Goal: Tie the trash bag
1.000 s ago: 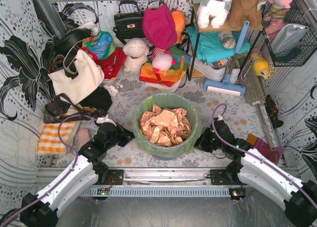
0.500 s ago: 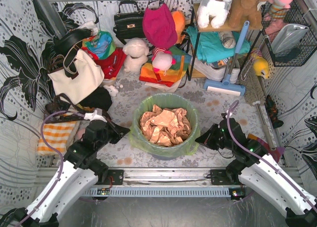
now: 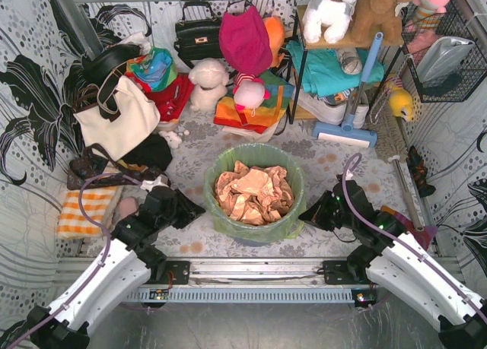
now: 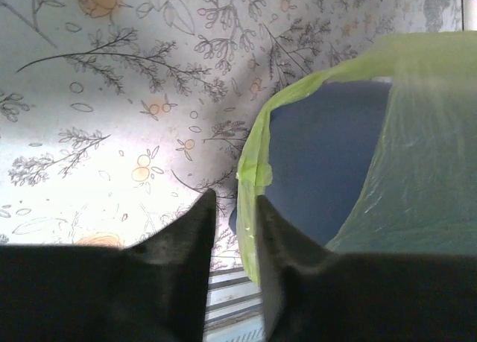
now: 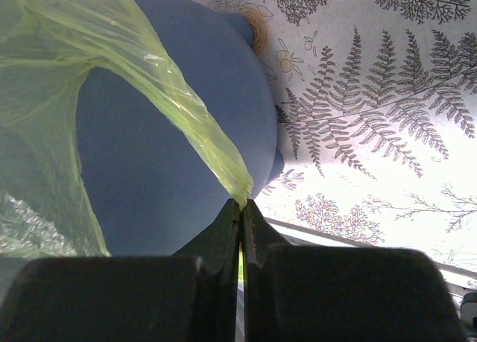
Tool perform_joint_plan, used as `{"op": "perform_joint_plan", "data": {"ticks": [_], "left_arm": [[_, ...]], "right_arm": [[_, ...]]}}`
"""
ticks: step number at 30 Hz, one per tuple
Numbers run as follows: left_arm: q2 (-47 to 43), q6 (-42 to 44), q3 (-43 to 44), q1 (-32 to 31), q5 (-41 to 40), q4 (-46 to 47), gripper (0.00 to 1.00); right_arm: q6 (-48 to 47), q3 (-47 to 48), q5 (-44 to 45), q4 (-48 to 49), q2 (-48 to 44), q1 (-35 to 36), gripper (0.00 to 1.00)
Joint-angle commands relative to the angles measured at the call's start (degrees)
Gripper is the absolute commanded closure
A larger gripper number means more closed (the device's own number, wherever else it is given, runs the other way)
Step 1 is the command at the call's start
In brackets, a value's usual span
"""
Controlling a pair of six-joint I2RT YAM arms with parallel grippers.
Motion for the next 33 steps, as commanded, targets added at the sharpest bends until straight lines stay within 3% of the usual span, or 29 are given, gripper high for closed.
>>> {"op": "perform_joint_plan", "data": {"ticks": [1, 6, 19, 28, 33], "left_arm": [[-0.18, 0.27, -1.28, 0.17, 2.27, 6.89, 0.55], [2.72, 0.78, -3.99, 0.12, 6.87, 13.03, 0.47], [16.97, 2.67, -7.21, -0.84, 12.84, 27.04, 0.4], [21.61, 1.81, -11.05, -0.84, 16.79, 38.59, 0.37], [25.69, 3.07, -11.25, -0.79, 17.78, 38.56, 0.41]], "right_arm": [[-0.57, -0.72, -0.93, 1.18, -0.02, -0.23, 1.0], [-0.75, -0.83, -0.84, 1.38, 0.24, -0.23, 1.0], [-1.43, 0.3, -0.4, 1.76, 1.63, -0.23, 1.0], [-1.58, 0.06, -0.05, 1.8, 2.02, -0.21, 1.0], [-1.54, -0.22, -0.06, 2.51, 2.46, -0.23, 1.0]]}}
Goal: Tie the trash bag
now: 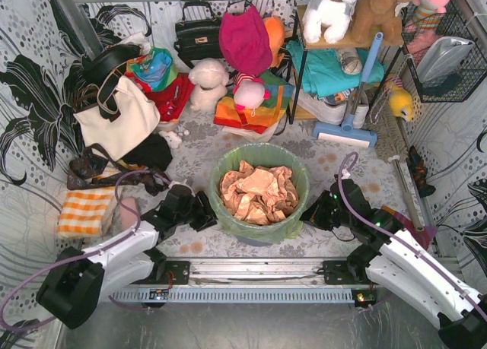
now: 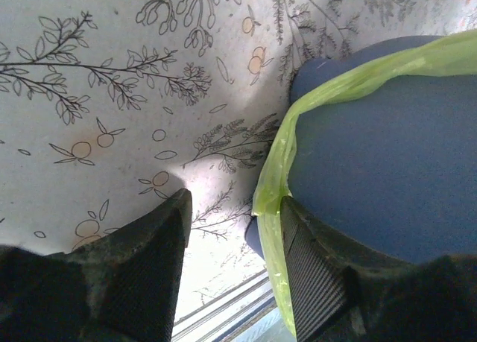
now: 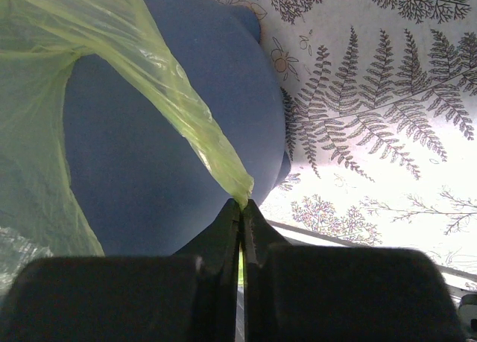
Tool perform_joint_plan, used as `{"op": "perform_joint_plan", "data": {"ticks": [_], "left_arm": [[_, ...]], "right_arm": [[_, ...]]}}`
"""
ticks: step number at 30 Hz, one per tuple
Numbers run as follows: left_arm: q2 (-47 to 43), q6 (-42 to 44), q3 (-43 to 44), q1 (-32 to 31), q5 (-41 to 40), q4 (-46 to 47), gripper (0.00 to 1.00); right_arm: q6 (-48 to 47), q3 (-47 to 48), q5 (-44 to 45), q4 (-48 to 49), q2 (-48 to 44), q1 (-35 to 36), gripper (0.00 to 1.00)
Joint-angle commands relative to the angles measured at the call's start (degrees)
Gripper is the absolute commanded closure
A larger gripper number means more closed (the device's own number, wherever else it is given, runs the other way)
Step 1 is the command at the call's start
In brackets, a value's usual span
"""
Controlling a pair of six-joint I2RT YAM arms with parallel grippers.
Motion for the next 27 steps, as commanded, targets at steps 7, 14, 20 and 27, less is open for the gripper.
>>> {"op": "perform_joint_plan", "data": {"ticks": [7, 14, 20, 27], "left_arm": [[7.13, 3.79, 1.44, -0.23, 1.08, 1.55, 0.53], [7.56, 4.77, 2.62, -0.17, -0.75, -0.66, 0.71], [4.79, 4.68, 4.36, -0.23, -2.23, -3.74, 0.91], [-3.76, 4.95, 8.98, -0.21, -7.19, -13.46, 1.0]], "right_arm": [[-1.51, -0.26, -0.22, 2.33, 1.28, -0.23, 1.0], [-1.17, -0.61, -0.03, 2.33, 0.62, -0.23, 1.0], [-1.17, -0.57, 0.24, 1.79, 0.06, -0.23, 1.0], [-0.34, 1.12, 4.55, -2.54, -3.36, -0.23, 1.0]]}}
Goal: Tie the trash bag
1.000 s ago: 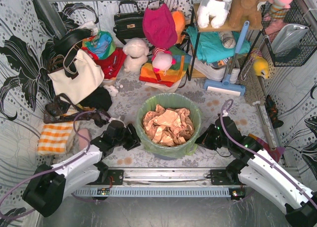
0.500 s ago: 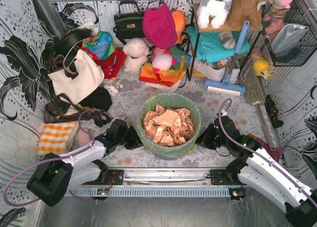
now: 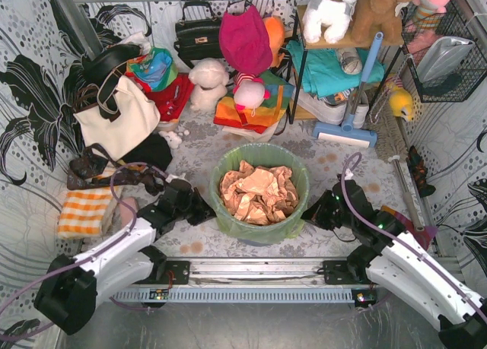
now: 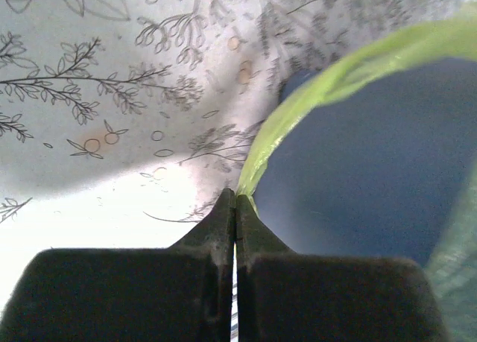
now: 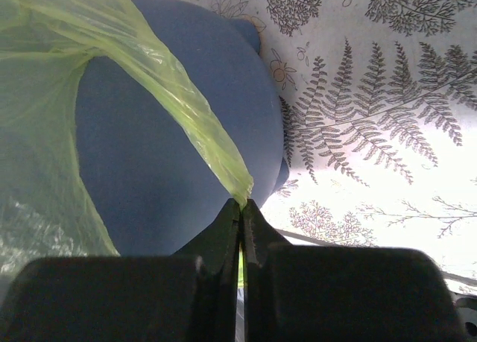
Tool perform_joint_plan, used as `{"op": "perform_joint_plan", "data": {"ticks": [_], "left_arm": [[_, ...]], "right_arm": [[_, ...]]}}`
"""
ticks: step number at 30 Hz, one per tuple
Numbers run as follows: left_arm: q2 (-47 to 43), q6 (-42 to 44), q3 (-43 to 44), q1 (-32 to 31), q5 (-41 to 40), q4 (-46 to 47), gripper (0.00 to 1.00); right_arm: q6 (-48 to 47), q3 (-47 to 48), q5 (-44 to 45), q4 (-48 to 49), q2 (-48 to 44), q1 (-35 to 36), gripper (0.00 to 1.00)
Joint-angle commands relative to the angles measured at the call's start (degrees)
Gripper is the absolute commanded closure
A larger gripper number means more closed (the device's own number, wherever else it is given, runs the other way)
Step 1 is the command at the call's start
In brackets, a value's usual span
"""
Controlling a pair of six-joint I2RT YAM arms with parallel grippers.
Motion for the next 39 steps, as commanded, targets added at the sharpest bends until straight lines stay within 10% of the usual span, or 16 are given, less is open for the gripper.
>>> {"op": "perform_joint_plan", "data": {"ticks": [1, 23, 39], "left_arm": [[-5.05, 1.08, 4.85, -0.19, -5.02, -6.97, 1.0], [-25.38, 1.89, 25.63, -0.19, -12.99, -30.26, 1.0], [-29.26, 1.63, 33.03, -0.19, -11.7, -24.96, 1.0]], "right_arm": [[0.23, 1.34, 3.73, -3.1, -3.39, -0.23, 1.0], [3.47, 8.71, 3.6, 2.12, -18.53, -0.23, 1.0], [0.18, 12.46, 2.0, 10.52, -16.83, -0.23, 1.0]]}}
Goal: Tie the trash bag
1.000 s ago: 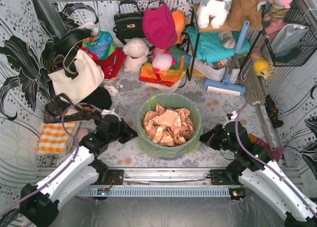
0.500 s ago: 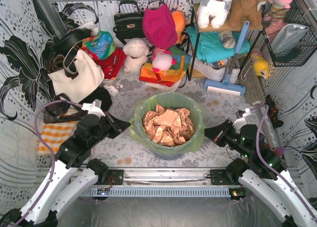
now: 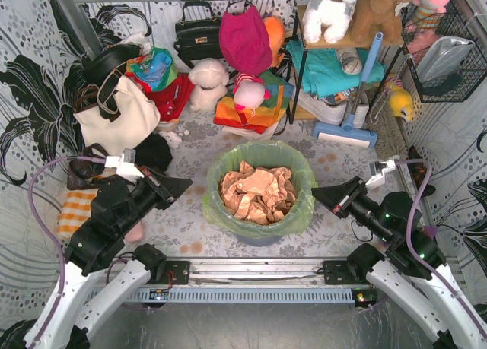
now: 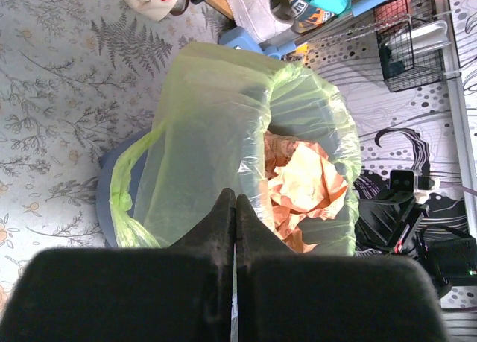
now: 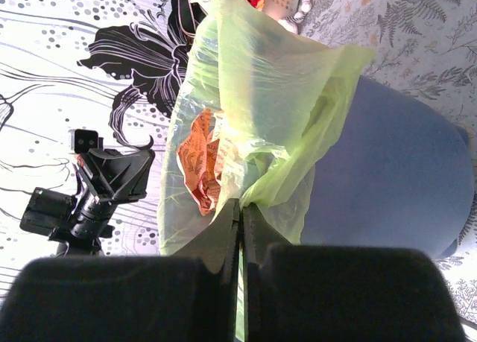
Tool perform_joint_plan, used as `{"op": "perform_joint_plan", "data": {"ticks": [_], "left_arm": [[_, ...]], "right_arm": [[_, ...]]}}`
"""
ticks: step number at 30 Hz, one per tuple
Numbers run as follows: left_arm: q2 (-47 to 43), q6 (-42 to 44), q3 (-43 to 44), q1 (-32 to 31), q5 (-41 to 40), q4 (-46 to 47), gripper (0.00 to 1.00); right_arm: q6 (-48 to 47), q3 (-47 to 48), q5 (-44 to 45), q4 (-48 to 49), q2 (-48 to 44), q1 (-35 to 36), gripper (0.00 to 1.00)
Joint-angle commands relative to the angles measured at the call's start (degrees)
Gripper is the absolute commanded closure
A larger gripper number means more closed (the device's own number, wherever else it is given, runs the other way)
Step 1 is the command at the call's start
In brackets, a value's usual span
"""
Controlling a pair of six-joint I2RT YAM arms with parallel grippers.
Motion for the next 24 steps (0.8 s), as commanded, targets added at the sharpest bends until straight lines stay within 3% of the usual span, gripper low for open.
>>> {"op": "perform_joint_plan", "data": {"ticks": [1, 3, 7, 10, 17, 24], "left_arm": [[-0.08, 0.47, 1.01, -0.16, -0.85, 1.51, 1.0], [0.61, -0.3, -0.48, -0.15, -2.08, -1.72, 0.95], [3.33, -0.3, -5.8, -0.14, 1.65, -1.58, 0.61], [6.81, 0.22, -9.41, -0.18, 5.51, 1.9, 0.47], [10.92, 1.34, -14.53, -0.17, 8.69, 7.08, 0.37], [14.45, 0.6, -19.32, -0.18, 16.25, 17.72, 0.41]], "right_arm": [[-3.5, 3.81, 0.25, 1.45, 2.08, -0.21, 1.0], [-4.0, 3.78, 0.54, -0.16, 2.39, -0.21, 1.0], [-2.34, 1.42, -0.1, 1.71, 1.52, -0.21, 1.0], [-2.03, 0.72, -0.22, 1.84, 1.39, -0.2, 1.0], [-1.83, 0.28, -0.14, 2.15, 1.56, -0.21, 1.0], [-1.77, -0.18, -0.05, 2.51, 1.76, -0.21, 1.0]]}}
